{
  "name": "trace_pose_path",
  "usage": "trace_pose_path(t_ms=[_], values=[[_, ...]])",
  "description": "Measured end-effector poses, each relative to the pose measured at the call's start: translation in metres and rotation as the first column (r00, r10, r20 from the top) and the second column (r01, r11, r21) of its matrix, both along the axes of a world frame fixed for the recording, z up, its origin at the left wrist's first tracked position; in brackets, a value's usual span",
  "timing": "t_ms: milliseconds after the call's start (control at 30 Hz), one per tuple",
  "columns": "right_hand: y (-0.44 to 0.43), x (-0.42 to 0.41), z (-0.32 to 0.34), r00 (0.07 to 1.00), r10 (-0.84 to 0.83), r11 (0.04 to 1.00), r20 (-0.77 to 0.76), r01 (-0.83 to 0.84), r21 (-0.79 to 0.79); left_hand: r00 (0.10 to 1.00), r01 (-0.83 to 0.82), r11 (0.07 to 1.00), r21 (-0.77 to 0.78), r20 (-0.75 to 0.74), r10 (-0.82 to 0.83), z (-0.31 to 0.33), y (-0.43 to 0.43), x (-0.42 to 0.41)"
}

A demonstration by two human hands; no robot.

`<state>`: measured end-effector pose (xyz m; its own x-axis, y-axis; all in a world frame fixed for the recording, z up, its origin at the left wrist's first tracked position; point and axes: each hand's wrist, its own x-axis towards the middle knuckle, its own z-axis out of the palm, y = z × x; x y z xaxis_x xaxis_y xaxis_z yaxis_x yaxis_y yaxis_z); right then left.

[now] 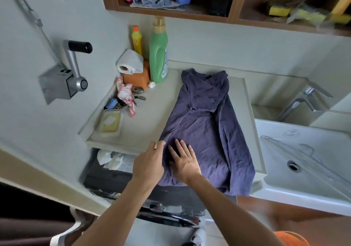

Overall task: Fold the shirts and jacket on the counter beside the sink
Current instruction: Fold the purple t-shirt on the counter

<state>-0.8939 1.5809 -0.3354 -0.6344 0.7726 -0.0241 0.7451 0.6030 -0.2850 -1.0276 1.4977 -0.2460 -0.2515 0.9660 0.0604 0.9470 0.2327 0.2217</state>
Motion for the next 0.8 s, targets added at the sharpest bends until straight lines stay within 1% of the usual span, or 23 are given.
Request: trace_pose_path(t_ms=[33,67,100,133,167,200,233,300,333,400,467,500,533,567,600,633,667,700,733,800], values=[[0.002,0.003,0.006,0.992,-0.007,0.996,-0.126,-0.004,-0.085,0.998,0.068,0.998,0.004,-0.001,-0.068,-0.003,-0.003,0.004],[0.005,0.005,0.015,0.957,-0.100,0.976,-0.271,0.041,-0.215,0.989,0.150,0.989,-0.001,0.002,-0.150,-0.007,-0.007,0.008],[0.010,0.007,0.025,0.891,-0.260,0.924,-0.373,0.117,-0.363,0.972,0.233,0.972,-0.019,0.009,-0.233,-0.012,-0.010,0.013],[0.016,0.008,0.036,0.810,-0.425,0.843,-0.405,0.191,-0.502,0.954,0.299,0.953,-0.046,0.025,-0.299,-0.017,-0.015,0.019],[0.021,0.007,0.044,0.743,-0.545,0.760,-0.387,0.243,-0.603,0.938,0.345,0.935,-0.076,0.051,-0.342,-0.022,-0.019,0.024],[0.025,0.006,0.048,0.711,-0.614,0.695,-0.342,0.283,-0.661,0.927,0.374,0.921,-0.104,0.079,-0.368,-0.027,-0.022,0.029],[0.026,0.004,0.051,0.709,-0.641,0.658,-0.292,0.312,-0.685,0.920,0.389,0.912,-0.132,0.100,-0.379,-0.032,-0.026,0.032],[0.026,0.002,0.052,0.759,-0.613,0.668,-0.219,0.350,-0.657,0.925,0.378,0.908,-0.180,0.112,-0.363,-0.038,-0.030,0.036],[0.025,0.001,0.051,0.765,-0.606,0.675,-0.217,0.350,-0.650,0.934,0.355,0.914,-0.194,0.109,-0.340,-0.038,-0.031,0.037],[0.027,0.000,0.049,0.722,-0.629,0.672,-0.288,0.319,-0.668,0.955,0.296,0.934,-0.201,0.077,-0.286,-0.036,-0.033,0.040],[0.028,0.000,0.049,0.663,-0.642,0.701,-0.386,0.302,-0.646,0.971,0.238,0.955,-0.178,0.047,-0.233,-0.031,-0.032,0.046],[0.028,0.001,0.048,0.651,-0.637,0.717,-0.413,0.304,-0.628,0.972,0.236,0.957,-0.167,0.053,-0.230,-0.030,-0.033,0.049],[0.028,0.002,0.048,0.656,-0.630,0.729,-0.416,0.315,-0.607,0.962,0.272,0.947,-0.173,0.084,-0.261,-0.031,-0.034,0.053],[0.028,0.005,0.047,0.673,-0.624,0.736,-0.397,0.335,-0.588,0.934,0.347,0.915,-0.204,0.159,-0.319,-0.033,-0.035,0.057],[0.029,0.009,0.047,0.697,-0.617,0.738,-0.365,0.352,-0.575,0.886,0.440,0.861,-0.256,0.283,-0.368,-0.036,-0.037,0.061],[0.031,0.013,0.046,0.720,-0.608,0.739,-0.333,0.361,-0.569,0.827,0.515,0.800,-0.308,0.424,-0.369,-0.039,-0.038,0.063],[0.033,0.018,0.047,0.748,-0.593,0.743,-0.300,0.363,-0.562,0.783,0.545,0.769,-0.334,0.530,-0.325,-0.041,-0.040,0.063],[0.035,0.023,0.048,0.775,-0.573,0.752,-0.267,0.367,-0.548,0.767,0.521,0.789,-0.325,0.583,-0.266,-0.043,-0.039,0.061],[0.038,0.027,0.049,0.795,-0.557,0.761,-0.239,0.374,-0.531,0.770,0.451,0.844,-0.290,0.605,-0.204,-0.045,-0.037,0.056],[0.043,0.035,0.048,0.800,-0.556,0.762,-0.226,0.382,-0.522,0.800,0.243,0.949,-0.199,0.594,-0.080,-0.050,-0.030,0.043]])
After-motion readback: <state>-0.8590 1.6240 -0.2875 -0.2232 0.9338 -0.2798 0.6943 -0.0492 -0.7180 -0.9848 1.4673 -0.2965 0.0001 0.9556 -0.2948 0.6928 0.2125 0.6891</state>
